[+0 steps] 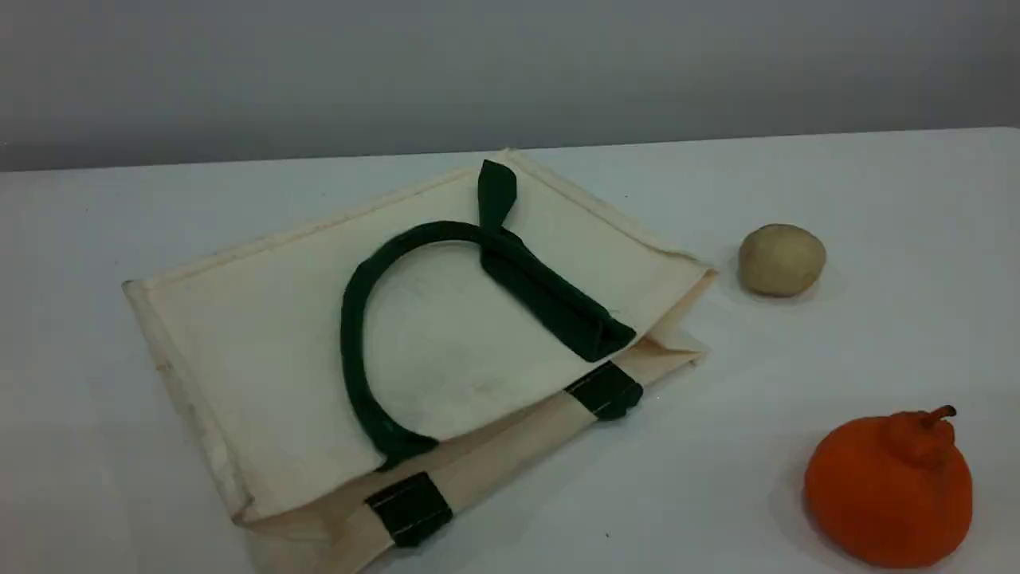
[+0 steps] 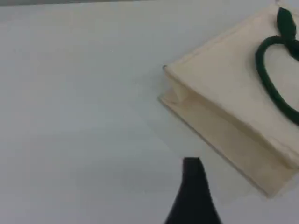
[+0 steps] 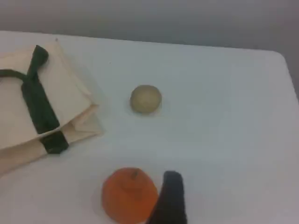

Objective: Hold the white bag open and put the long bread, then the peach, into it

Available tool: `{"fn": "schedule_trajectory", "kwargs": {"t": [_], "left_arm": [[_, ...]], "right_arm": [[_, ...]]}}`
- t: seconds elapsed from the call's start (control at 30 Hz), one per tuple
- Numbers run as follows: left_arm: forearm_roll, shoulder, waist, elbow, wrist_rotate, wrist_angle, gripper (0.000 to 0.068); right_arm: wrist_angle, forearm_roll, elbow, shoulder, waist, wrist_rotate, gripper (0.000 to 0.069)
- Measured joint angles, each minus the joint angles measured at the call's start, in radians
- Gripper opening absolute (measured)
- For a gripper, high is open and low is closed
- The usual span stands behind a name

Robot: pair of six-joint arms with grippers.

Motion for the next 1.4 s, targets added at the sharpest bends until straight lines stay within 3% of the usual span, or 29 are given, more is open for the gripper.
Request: {"fn": "schedule_trajectory", "kwargs": {"t": [1.4], "left_arm": [[0.000, 0.000, 0.001, 0.000, -0.001, 0.001, 0.0483]], "right_arm": [[-0.001, 0.005, 0.000, 0.000, 0.011, -0.001, 0.0591]]}}
